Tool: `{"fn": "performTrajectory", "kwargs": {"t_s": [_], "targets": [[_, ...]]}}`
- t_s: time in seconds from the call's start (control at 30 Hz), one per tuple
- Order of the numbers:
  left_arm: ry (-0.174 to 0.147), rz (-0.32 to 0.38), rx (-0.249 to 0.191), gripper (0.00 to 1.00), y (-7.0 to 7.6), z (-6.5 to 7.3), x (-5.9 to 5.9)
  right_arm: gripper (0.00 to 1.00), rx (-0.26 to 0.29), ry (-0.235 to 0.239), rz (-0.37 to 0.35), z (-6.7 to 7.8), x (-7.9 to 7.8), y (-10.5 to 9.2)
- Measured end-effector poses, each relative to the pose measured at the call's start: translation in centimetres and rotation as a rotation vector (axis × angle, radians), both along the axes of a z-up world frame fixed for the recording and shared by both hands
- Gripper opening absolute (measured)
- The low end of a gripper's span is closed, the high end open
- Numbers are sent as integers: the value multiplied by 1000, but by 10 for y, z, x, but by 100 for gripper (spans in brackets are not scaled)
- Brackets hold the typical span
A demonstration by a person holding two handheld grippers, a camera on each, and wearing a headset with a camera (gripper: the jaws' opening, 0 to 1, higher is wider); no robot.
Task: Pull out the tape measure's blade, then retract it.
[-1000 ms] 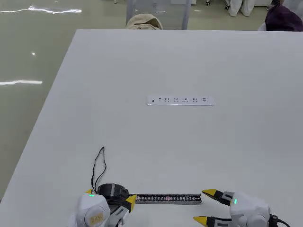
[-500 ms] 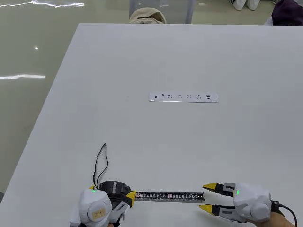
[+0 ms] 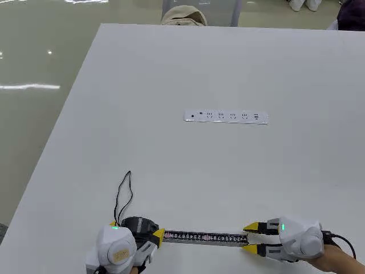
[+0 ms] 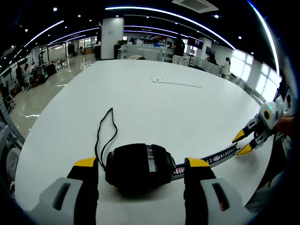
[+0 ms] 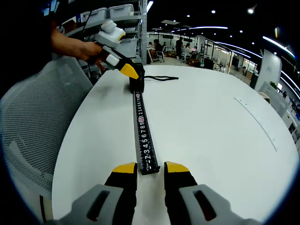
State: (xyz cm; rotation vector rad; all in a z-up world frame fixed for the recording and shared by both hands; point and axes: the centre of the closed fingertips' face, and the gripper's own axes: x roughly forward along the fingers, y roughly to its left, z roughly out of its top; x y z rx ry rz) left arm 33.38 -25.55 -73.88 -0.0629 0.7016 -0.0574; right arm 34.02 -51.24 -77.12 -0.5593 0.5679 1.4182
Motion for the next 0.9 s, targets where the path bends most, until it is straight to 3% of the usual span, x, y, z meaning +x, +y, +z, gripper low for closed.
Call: {"fn": "performTrajectory", "kwargs": {"t_s": [0.4, 0.9], "targets": [[8, 13, -8, 71, 2, -3, -1, 14, -17, 10, 35, -7, -2, -1], [-13, 66, -1, 68, 0, -5, 7, 13, -27, 5, 37, -7, -1, -2]]}}
